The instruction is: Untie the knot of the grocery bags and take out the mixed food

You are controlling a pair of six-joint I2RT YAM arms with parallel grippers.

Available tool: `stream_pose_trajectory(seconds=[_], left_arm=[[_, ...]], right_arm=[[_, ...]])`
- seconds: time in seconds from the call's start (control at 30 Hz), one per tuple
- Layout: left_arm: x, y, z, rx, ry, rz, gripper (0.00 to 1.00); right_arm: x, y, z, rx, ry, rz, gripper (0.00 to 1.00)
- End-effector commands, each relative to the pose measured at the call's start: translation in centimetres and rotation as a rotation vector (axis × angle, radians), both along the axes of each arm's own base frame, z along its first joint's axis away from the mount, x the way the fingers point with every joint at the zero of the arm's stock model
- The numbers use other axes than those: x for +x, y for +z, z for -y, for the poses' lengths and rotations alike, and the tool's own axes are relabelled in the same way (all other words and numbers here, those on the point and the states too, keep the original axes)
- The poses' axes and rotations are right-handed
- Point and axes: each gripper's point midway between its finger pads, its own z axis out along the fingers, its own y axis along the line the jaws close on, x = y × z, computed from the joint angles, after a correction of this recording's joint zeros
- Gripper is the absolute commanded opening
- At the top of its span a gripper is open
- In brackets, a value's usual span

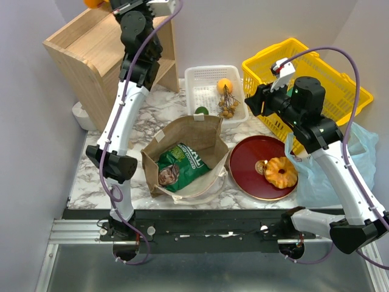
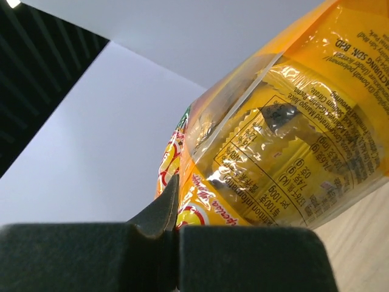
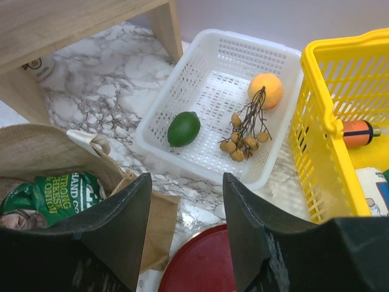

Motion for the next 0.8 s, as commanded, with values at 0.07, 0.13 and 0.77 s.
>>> stream_pose_trajectory(seconds=[0.07,0.13,0.77], left_arm=[[-1.4,-3.0,-5.2,-0.004,0.183,-0.187,0.00],[-1.1,-4.5,-5.1,-0.010,0.189,-0.234,0.00],[1.3,-13.1,0.8,-0.061,0.049,-0.472,0.67]], right_arm=[[-0.3,-0.8,-0.2,0.001,0.028,-0.002,0.59],[-0.3,-0.9,-0.3,0.000,0.032,-0.002,0.59],[-0.6,-2.4,0.2,-0.028,0.036,-0.009,0.60]])
